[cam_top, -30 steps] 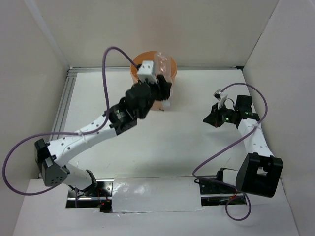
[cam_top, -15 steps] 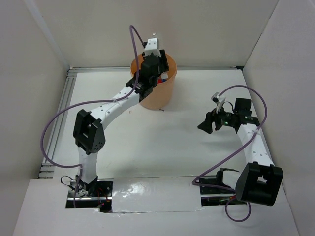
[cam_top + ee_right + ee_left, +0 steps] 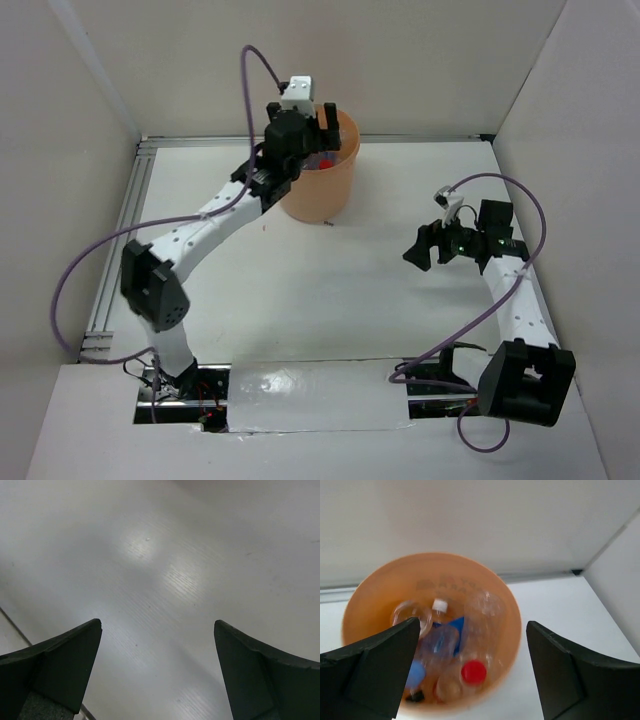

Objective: Put the plastic bottles in the bin

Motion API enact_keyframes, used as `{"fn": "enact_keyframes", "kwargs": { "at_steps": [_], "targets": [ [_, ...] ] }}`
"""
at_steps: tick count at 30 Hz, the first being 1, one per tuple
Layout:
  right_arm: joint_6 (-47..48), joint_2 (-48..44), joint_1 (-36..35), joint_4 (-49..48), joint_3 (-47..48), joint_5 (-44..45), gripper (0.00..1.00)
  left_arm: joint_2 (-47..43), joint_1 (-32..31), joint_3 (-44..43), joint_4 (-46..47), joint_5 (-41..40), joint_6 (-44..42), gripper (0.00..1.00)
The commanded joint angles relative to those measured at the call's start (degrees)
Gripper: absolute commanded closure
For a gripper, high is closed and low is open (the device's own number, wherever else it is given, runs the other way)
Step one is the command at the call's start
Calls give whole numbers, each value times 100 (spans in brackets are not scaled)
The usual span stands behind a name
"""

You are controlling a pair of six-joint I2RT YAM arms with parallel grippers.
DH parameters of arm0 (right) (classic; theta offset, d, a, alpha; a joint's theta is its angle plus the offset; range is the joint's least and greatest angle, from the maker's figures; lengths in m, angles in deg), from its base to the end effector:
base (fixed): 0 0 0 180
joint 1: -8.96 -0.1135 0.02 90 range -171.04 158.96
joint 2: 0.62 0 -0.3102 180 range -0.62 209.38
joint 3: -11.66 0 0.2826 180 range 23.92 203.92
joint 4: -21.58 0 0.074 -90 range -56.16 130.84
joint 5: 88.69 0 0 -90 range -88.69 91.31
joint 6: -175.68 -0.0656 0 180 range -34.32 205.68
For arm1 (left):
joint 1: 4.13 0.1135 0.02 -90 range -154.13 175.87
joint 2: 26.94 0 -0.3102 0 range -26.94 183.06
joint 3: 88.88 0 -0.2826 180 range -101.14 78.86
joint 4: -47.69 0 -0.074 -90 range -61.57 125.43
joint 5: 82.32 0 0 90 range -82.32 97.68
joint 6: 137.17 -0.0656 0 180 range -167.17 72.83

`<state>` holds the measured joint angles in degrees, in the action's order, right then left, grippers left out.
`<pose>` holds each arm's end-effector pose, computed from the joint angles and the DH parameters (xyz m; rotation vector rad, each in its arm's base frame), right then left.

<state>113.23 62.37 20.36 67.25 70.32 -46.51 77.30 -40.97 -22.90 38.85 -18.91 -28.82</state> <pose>0.2417 0.0008 0.2781 -0.6459 2.0814 0.6382 0.4237 -0.2808 0.4643 -0.1167 1.5656 -0.3991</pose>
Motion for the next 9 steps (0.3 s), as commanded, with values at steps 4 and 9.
{"fn": "enact_keyframes", "kwargs": {
  "at_steps": [4, 9],
  "targets": [
    [-1480, -488, 20, -607, 195, 1739, 0, -3345, 28, 3160, -325, 1454, 239, 0],
    [-1962, -1145, 73, -1246, -234, 2539, 0, -5509, 693, 5497, -841, 1568, 565, 0]
  ]
}}
